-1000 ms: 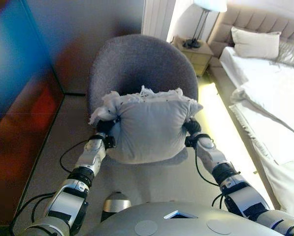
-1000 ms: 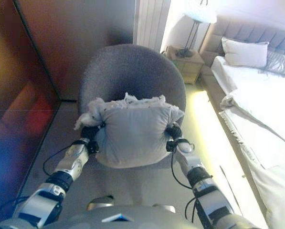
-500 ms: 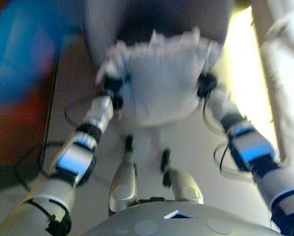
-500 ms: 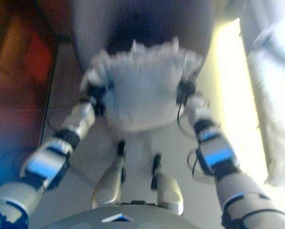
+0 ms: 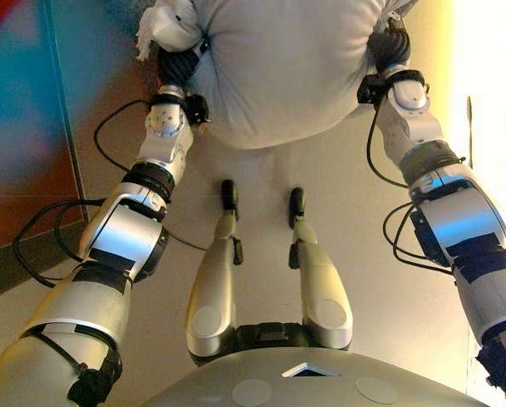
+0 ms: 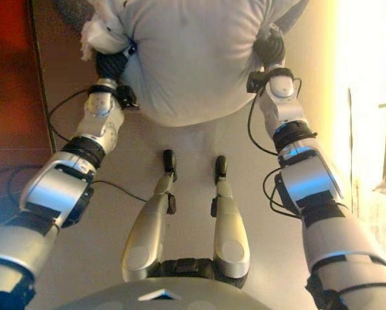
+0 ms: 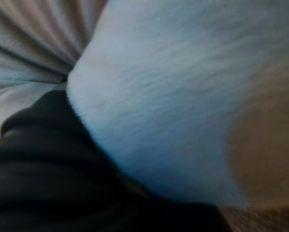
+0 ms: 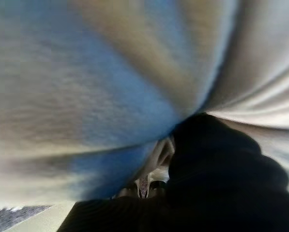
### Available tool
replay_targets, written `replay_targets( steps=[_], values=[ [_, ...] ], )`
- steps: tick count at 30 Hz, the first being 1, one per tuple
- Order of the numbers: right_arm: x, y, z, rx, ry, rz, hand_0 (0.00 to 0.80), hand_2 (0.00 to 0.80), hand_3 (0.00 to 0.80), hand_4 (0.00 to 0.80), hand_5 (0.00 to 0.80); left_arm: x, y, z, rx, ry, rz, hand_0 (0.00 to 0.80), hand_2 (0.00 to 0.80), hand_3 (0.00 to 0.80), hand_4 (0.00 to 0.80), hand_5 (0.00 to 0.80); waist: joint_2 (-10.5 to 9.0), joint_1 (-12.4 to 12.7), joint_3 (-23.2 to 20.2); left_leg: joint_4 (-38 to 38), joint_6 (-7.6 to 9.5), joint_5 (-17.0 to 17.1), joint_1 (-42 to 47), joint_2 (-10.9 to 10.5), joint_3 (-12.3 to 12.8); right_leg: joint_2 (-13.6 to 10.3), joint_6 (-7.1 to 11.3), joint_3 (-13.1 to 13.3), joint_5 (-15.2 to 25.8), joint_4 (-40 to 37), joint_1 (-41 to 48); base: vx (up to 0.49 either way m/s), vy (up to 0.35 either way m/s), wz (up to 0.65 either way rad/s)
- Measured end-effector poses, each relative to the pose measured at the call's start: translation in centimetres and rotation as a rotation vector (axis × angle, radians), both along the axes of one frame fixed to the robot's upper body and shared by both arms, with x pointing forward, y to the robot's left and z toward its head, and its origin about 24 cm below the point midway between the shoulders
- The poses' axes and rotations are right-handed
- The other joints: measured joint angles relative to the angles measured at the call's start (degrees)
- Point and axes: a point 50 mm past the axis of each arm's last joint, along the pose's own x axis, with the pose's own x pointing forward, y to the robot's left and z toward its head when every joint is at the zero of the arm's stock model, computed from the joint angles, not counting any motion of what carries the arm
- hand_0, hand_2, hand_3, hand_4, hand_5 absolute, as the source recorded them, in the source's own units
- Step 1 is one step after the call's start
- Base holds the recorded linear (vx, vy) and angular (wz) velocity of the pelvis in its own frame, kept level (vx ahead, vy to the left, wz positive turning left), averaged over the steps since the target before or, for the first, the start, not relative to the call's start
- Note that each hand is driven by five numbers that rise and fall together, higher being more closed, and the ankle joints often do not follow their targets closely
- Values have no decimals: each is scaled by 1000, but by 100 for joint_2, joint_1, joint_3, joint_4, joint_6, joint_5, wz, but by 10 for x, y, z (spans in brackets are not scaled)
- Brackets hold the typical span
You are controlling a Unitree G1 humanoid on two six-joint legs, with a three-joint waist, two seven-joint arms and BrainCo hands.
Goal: Pick up the cushion and take it to the sofa
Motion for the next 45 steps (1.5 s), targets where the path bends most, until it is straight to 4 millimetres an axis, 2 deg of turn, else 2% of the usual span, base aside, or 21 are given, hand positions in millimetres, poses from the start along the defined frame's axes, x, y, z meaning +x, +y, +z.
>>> replay_targets(
  steps=[2,6,11,14,17,21,27,32,34,39,45],
  values=[
    [-2,1,4,-3,-25,14,800,800,800,800,800,0,1,3,-6,-14,-1,800,800,800,800,800,24,-8,35,-98,64,55,54,-11,21,-8,-2,-13,-45,1,7,-56,29,-2],
    [-3,-2,7,-36,-41,3,800,800,800,800,800,0,-1,3,0,-17,3,800,800,800,800,800,65,-5,69,-207,62,53,172,-6,28,-3,-9,-102,-66,3,67,-65,26,1],
    [-5,-1,7,-70,-55,6,800,800,800,800,800,-1,1,2,14,-16,14,800,800,800,800,800,76,-19,75,-294,49,53,289,-47,54,-42,11,-91,-115,5,136,-50,13,0],
    [-15,2,1,-92,-107,13,800,800,800,800,800,-11,2,-5,-28,-59,1,800,800,800,800,800,78,-44,76,-299,46,55,308,-48,63,-50,21,-92,-103,-28,162,-20,-53,-3],
    [-31,1,-8,-125,-153,29,800,800,800,800,800,-23,2,-18,-68,-77,-15,800,800,800,800,800,80,-29,77,-304,31,39,403,-43,62,-43,3,-120,-89,-96,299,-12,-72,4],
    [-66,2,-30,-145,-205,64,800,800,800,800,800,-51,12,-40,-79,-85,-37,800,800,800,800,800,80,-6,77,-309,-22,-61,764,-32,21,-33,-18,-176,-104,-325,781,29,-95,5],
    [-124,-11,-66,-121,-209,130,800,800,800,800,800,-111,18,-55,-145,-154,-105,800,800,800,800,800,47,23,55,-314,-69,-325,1564,-12,-12,-17,-44,-257,-339,-360,1613,79,-98,5],
    [-159,-13,-85,-91,-188,169,800,800,800,800,800,-148,21,-75,-172,-95,-134,800,800,800,800,800,-47,26,-336,-317,-117,-483,1959,18,-30,7,-74,-264,-498,-361,2015,84,-129,0],
    [-173,-11,-91,-82,-175,185,800,800,800,800,800,-161,20,-88,-198,-39,-139,800,800,800,800,800,-70,27,-664,-330,-144,-547,2149,33,-28,25,-86,-267,-581,-363,2204,-26,-111,-1],
    [-177,-13,-96,-89,-149,187,800,800,800,800,800,-171,22,-100,-202,28,-164,800,800,800,800,800,-117,31,-1241,-342,-208,-627,2432,97,-58,92,-133,-302,-677,-368,2499,-39,-137,2],
    [-185,-12,-109,-95,-91,199,800,800,800,800,800,-180,26,-110,-194,80,-164,800,800,800,800,800,-116,36,-1618,-345,-233,-680,2668,189,-84,188,-176,-307,-777,-373,2725,-40,-155,1]
  ],
)
